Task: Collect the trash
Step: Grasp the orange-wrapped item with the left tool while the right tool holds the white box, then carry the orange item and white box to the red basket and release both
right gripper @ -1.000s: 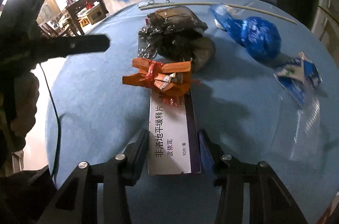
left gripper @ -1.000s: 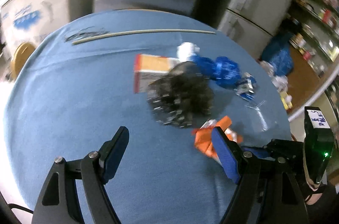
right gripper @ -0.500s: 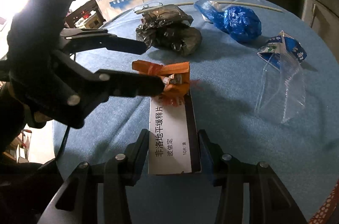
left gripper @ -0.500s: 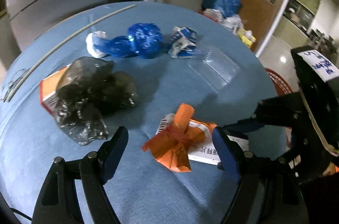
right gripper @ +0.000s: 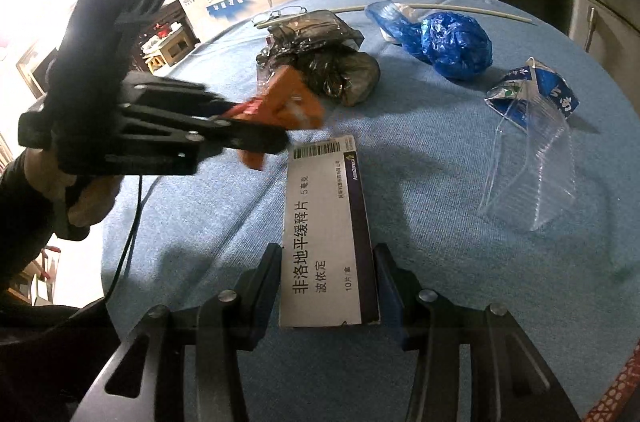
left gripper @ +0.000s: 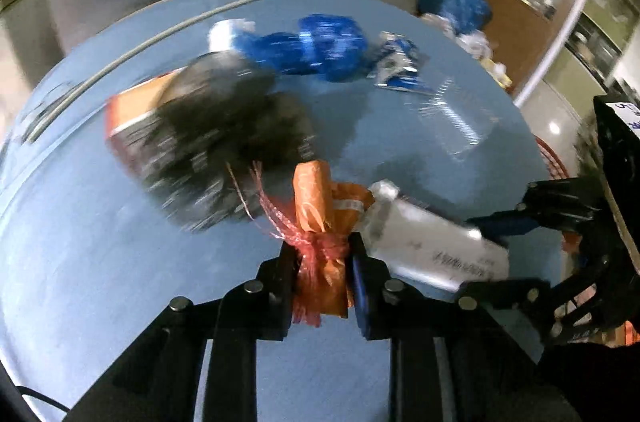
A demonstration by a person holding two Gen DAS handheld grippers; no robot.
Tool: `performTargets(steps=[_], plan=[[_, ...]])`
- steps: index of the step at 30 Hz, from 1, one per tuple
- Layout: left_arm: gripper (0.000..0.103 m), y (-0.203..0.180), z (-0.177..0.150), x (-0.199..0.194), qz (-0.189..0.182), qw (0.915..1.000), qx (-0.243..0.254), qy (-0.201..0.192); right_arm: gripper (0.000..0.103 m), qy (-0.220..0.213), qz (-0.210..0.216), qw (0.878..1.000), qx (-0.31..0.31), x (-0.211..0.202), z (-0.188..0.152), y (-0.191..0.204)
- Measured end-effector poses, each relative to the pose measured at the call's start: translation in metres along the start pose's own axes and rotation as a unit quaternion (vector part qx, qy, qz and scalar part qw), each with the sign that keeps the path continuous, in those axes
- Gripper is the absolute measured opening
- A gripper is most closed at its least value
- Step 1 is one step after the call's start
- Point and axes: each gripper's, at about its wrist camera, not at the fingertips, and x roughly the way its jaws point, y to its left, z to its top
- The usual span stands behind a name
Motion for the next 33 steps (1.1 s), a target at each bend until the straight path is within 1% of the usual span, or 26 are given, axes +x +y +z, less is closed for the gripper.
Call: performTargets(steps=[4,7,10,12,16,20,25,28,33], plan=[[0.025,0.017,-0.020,-0.015,0.037,0.9979,-0.052,-0.010,0.049,-0.003,0.004,1.000,0.017,-0.002,-0.001,-0.002],[0.025,0.028,-0.034,-0.023,0.054,0.9946,-0.087,-0.018,0.049,-0.008,0.005,0.999,0.032,-0.006,-0.004,-0.002],[0.025,0.031,-0.041,-0.033,0.055,0.9919,-0.109,-0.035,0.049,-0.018,0.003,0.999,0.045,-0.014,-0.006,-0.003],[0.025,0.029,-0.041,-0.037,0.056,0.9910,-0.114,-0.042,0.049,-0.029,0.001,0.998,0.056,-0.022,-0.006,-0.005],[0.025,0.021,-0.035,-0.046,0.053,0.9908,-0.110,-0.058,0.049,-0.051,0.001,0.995,0.081,-0.037,-0.008,-0.011],[0.025,0.007,-0.023,-0.050,0.052,0.9911,-0.107,-0.061,0.049,-0.077,-0.002,0.991,0.112,-0.057,-0.014,-0.019],[0.025,-0.014,-0.017,-0.055,0.047,0.9919,-0.099,-0.063,0.049,-0.111,-0.006,0.983,0.148,-0.079,-0.024,-0.031],[0.025,-0.030,-0.011,-0.059,0.042,0.9929,-0.087,-0.069,0.049,-0.134,-0.015,0.977,0.167,-0.096,-0.032,-0.040],[0.025,-0.055,-0.004,-0.061,0.030,0.9946,-0.066,-0.075,0.049,-0.174,-0.035,0.960,0.214,-0.131,-0.052,-0.063]])
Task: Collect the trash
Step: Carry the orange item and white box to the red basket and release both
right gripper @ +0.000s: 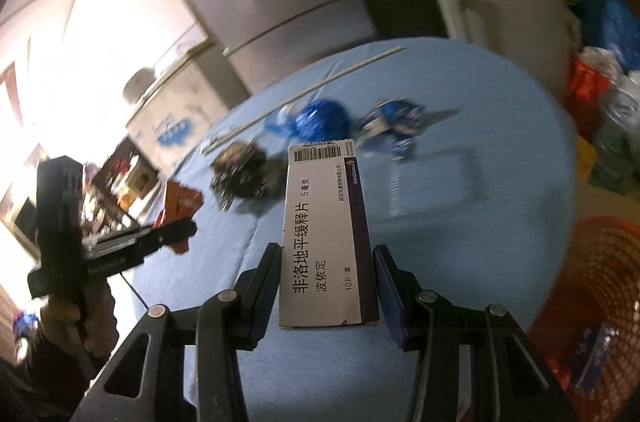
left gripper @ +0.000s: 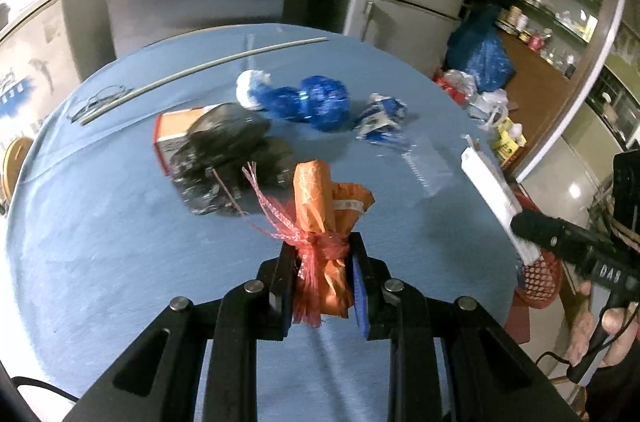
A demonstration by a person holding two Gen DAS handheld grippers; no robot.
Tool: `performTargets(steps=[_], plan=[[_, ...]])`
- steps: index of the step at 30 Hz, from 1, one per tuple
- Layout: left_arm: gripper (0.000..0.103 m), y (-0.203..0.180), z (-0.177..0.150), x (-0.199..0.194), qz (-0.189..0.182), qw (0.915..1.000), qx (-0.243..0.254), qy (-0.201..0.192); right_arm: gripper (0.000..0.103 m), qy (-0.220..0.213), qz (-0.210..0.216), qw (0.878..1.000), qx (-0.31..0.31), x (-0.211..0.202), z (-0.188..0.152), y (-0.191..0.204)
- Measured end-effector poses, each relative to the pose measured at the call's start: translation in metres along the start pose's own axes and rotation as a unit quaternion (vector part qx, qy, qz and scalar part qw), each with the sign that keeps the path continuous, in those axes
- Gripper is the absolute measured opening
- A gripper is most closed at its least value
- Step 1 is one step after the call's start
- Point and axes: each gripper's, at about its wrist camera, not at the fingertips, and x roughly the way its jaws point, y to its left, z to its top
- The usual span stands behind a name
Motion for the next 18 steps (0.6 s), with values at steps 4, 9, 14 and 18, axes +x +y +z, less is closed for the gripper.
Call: performTargets(steps=[4,9,14,18], plan=[[0.025,-0.020,0.003,0.002,-0.015,0.9998,0.013,0.001,0.049,-0.036,-0.025,0.998,0.034,-0.028,-0.001,-0.025],[0.025,-0.051,0.007,0.007,-0.037,0.9986,0.038,0.000,0.049,-0.073,-0.068,0.992,0.075,-0.069,-0.009,-0.061],[0.025,-0.085,0.013,0.011,-0.059,0.9960,0.067,0.000,0.049,-0.100,-0.118,0.981,0.120,-0.110,-0.024,-0.102],[0.025,-0.117,0.018,0.015,-0.079,0.9926,0.093,0.000,0.049,-0.112,-0.154,0.969,0.156,-0.132,-0.038,-0.134]])
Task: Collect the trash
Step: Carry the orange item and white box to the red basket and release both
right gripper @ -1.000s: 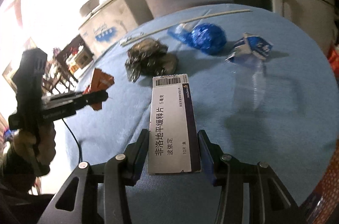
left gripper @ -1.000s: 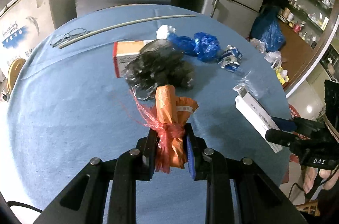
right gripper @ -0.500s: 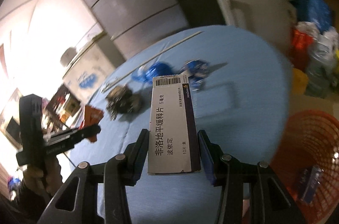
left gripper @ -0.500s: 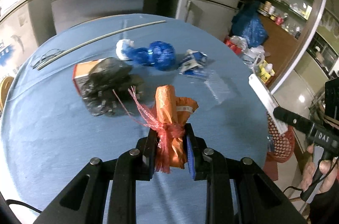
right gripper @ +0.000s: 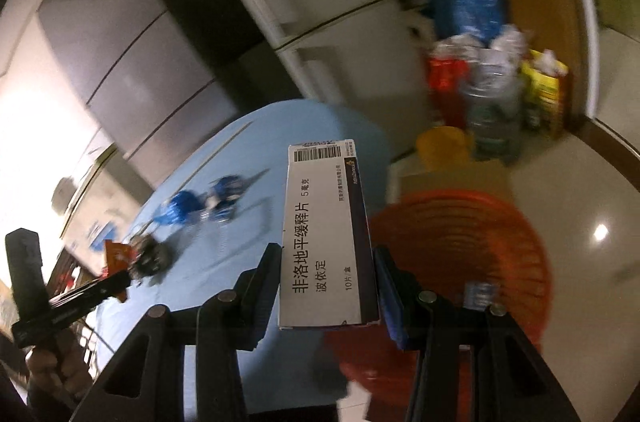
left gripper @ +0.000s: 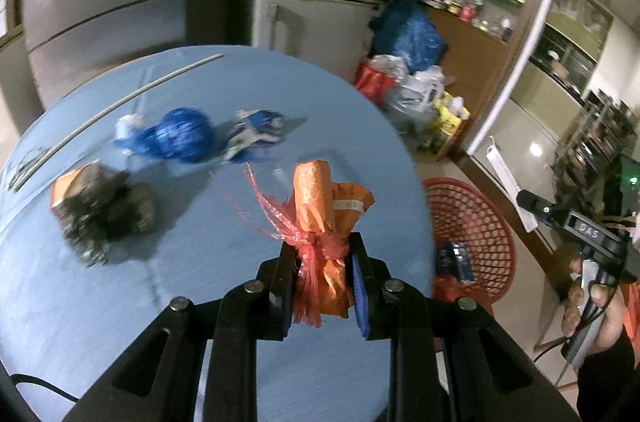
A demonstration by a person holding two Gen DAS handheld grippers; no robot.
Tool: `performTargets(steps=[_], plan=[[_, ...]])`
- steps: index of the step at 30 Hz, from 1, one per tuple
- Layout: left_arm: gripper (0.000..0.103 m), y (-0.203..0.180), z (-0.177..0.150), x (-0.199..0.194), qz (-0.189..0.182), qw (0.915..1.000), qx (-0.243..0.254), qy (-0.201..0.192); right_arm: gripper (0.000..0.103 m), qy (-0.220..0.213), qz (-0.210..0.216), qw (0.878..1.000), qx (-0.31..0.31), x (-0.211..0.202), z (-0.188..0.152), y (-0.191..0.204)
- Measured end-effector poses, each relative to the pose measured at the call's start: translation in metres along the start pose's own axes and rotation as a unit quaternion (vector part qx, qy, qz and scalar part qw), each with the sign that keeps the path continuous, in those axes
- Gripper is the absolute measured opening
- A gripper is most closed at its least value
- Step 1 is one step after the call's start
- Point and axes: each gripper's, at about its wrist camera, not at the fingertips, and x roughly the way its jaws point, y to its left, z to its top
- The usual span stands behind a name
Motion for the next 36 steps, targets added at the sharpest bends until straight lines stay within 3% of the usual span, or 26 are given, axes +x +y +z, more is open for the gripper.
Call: performTargets(steps=[9,15,25,36], plan=[[0.025,-0.062,0.021,0.025,-0.036,0.9978,0.055,0.008,0.049,0.006,-0.049,0.997,0.056,0.000,-0.010,-0.064],[0.025,-0.101,0.028,0.042,-0.057,0.9944,0.087,0.019,0.049,0.023,-0.058,0.995,0.074,0.008,-0.018,-0.084],[0.025,-0.145,0.033,0.073,-0.077,0.9891,0.118,0.044,0.049,0.037,-0.058,0.995,0.077,0.022,-0.018,-0.097],[0.025,-0.166,0.033,0.098,-0.075,0.9866,0.127,0.070,0.049,0.064,-0.066,0.993,0.067,0.038,-0.022,-0.102]])
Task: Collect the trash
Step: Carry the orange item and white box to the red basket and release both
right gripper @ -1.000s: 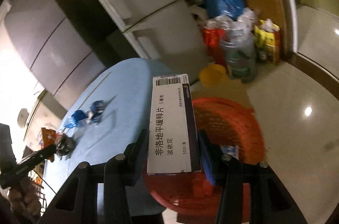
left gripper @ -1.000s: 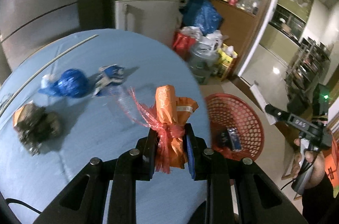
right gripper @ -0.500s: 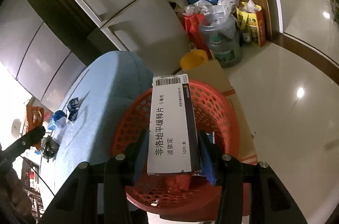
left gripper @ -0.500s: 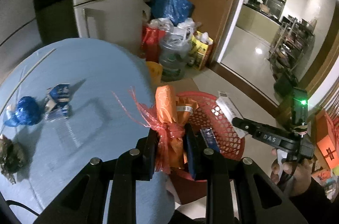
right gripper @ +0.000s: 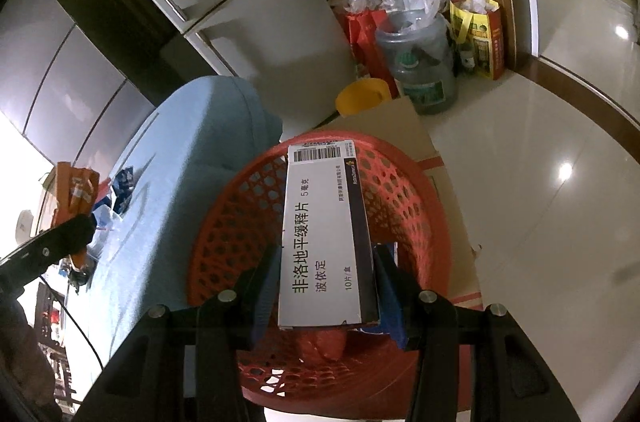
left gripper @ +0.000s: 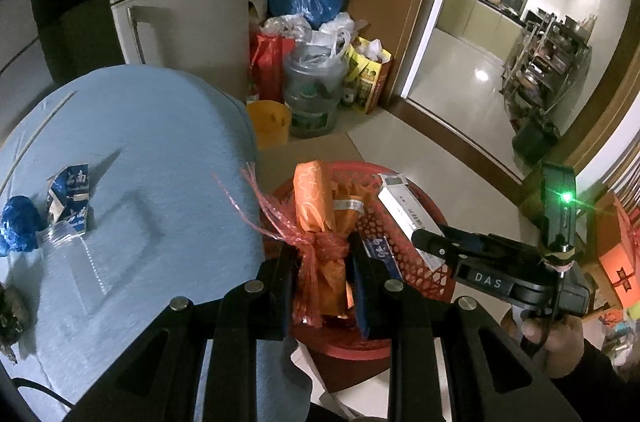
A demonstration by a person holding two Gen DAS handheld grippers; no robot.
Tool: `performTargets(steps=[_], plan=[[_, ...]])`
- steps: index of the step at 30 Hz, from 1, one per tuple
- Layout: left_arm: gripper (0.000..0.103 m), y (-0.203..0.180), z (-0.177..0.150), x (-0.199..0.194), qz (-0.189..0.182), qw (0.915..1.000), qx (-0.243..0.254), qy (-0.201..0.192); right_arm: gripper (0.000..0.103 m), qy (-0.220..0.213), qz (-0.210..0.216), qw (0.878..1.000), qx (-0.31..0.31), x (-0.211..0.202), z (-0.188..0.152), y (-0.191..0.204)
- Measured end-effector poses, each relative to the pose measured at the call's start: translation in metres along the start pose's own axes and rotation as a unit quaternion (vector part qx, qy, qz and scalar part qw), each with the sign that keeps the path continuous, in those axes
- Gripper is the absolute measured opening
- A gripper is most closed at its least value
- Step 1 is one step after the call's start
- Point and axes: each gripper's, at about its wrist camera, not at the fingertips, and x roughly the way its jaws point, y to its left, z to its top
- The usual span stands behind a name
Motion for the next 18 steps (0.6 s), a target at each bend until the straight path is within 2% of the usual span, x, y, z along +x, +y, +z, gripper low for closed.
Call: performTargets(steps=[3,5,18], plan=[[0.025,-0.002,0.003,0.006,0.001,1.0000,0.000,0.007,0.053,0.005,-0.009,1.000,0.001,0.002,0.001,-0.001],[0.025,-0.004,0.004,0.010,0.002,0.9999,0.002,0.010,0.070,0.006,-0.019,1.000,0.003,0.003,0.003,-0.003],[0.025,-0.014,0.010,0.038,-0.001,0.9991,0.017,0.038,0.071,-0.042,-0.021,0.999,0.021,-0.028,0.015,-0.003]])
